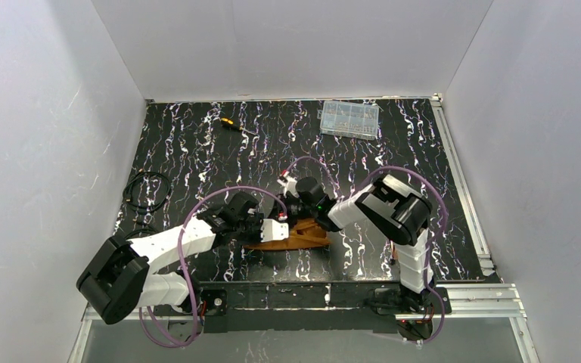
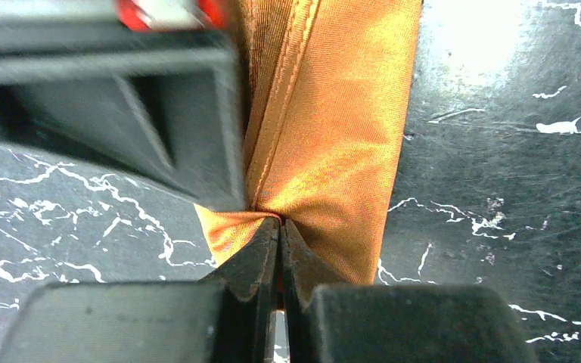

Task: Fold the napkin into a case and place the utensils inside
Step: Grasp the top corner of the smaller rectangle folded napkin from the folded napkin.

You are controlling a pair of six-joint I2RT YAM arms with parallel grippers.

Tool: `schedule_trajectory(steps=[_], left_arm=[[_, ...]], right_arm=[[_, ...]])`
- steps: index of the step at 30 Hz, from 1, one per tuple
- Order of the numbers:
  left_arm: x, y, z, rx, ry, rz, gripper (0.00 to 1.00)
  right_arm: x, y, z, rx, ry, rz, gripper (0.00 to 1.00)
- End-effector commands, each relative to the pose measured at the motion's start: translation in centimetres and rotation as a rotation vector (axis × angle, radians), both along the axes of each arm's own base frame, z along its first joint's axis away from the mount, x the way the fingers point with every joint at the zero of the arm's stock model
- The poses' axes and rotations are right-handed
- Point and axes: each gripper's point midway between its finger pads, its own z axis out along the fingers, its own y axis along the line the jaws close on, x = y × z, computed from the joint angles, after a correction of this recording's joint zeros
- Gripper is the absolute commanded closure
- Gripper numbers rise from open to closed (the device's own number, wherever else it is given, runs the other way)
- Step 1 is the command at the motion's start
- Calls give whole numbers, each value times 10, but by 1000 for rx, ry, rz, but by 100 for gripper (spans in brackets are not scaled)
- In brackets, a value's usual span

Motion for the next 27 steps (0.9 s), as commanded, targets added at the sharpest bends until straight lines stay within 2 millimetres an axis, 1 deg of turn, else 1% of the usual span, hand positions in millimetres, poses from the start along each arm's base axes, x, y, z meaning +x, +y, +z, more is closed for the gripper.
schedule_trajectory(steps=[1,2,5,6,8,10,12,15,17,20,25,27], left_arm=[[-42,36,-41,149,133,-78,100],[-42,37,-42,157,133,-86,100],[-43,38,-42,166,130,-127,100],[-43,38,-41,170,129,-136,100],[-42,38,-39,179,134,-143,100],[-41,39,-38,189,133,-146,100],[-40,40,-37,191,123,-145,100],[-40,41,-35,188,113,-155,100],[-41,41,-34,192,108,-176,100],[-40,43,-33,204,91,-205,100],[-42,47,-29,217,82,-234,100],[-43,47,-29,215,85,-239,100]], right_arm=[[39,-22,32,34,-96,-20,72],[44,-26,37,32,-117,-6,68],[44,-36,44,4,-151,82,60],[41,-40,42,-9,-155,105,59],[34,-51,42,-40,-180,136,58],[29,-66,37,-78,-199,145,61],[21,-82,35,-91,-204,148,61],[6,-100,29,-112,-223,184,55],[-4,-109,28,-123,-248,210,51],[-11,-121,31,-142,-311,229,48],[-16,-136,33,-190,-367,236,44],[-14,-143,35,-226,-392,224,43]])
